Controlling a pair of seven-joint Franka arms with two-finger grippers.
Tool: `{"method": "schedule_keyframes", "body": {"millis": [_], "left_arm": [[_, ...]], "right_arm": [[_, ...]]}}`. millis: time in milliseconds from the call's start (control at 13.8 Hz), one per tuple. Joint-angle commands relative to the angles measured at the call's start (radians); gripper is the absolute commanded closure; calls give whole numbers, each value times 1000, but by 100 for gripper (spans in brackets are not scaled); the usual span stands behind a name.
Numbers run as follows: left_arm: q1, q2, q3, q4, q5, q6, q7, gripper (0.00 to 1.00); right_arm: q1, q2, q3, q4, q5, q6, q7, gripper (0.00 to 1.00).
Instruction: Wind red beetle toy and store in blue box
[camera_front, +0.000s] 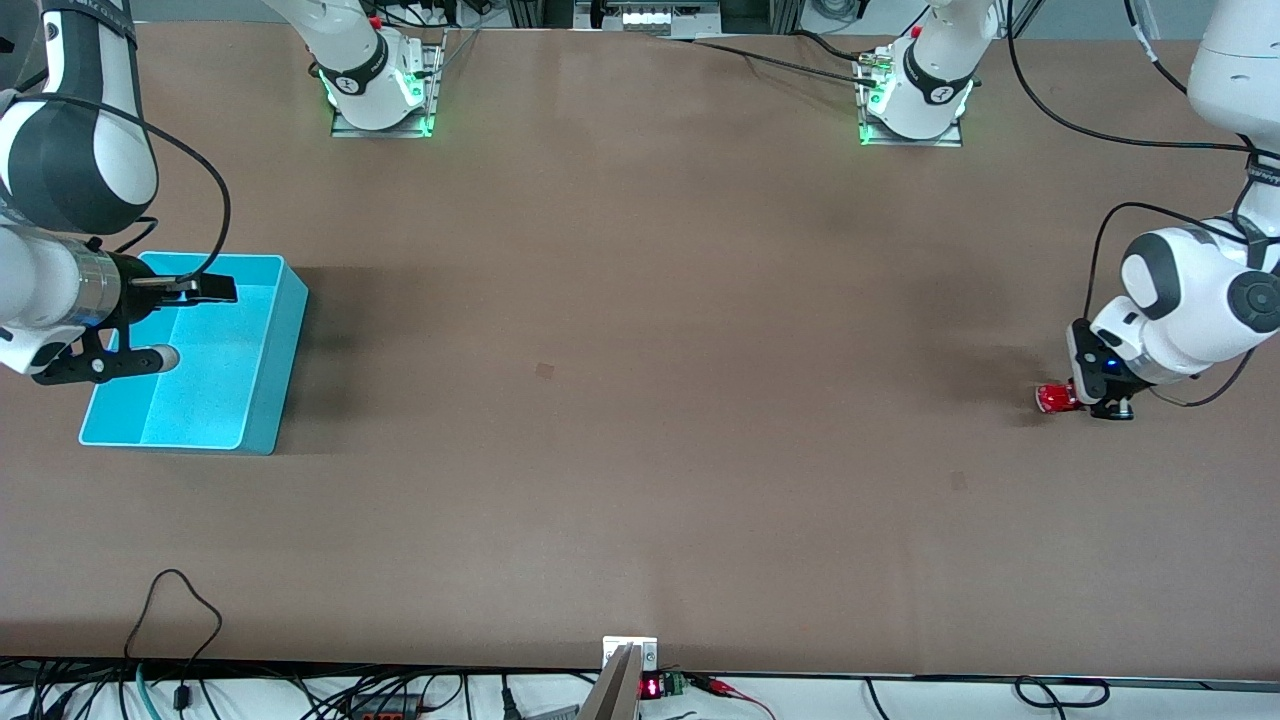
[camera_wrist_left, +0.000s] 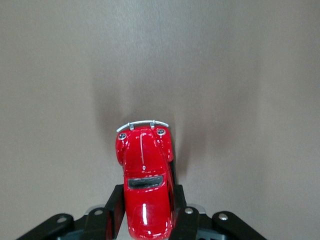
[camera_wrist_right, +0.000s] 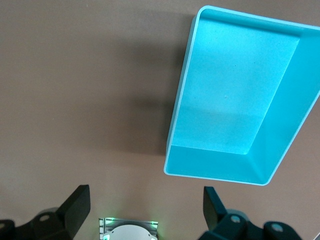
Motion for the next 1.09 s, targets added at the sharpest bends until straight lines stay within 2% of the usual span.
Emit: {"method": "schedule_keyframes", "body": {"millis": [0, 290, 362, 435, 507, 797, 1014], "left_arm": [[3, 40, -8, 5, 14, -5, 16, 85], [0, 31, -8, 5, 14, -7, 16, 81], [-2, 29, -8, 5, 14, -8, 16, 61], [-3, 21, -11, 5, 14, -11, 16, 3], [-2, 2, -32, 6, 12, -22, 14, 0], [-8, -80, -80, 29, 9, -164, -4, 0], [-8, -121, -91, 41, 11, -264, -72, 0]], "right_arm": [[-2, 0, -1, 6, 7, -15, -19, 0], [-2, 0, -1, 6, 7, -15, -19, 0], [-2, 0, -1, 6, 7, -16, -19, 0], [-2, 0, -1, 6, 7, -15, -19, 0], [-2, 0, -1, 6, 7, -15, -20, 0], [-2, 0, -1, 4, 7, -16, -20, 0], [-4, 0, -1, 4, 7, -23, -32, 0]]}}
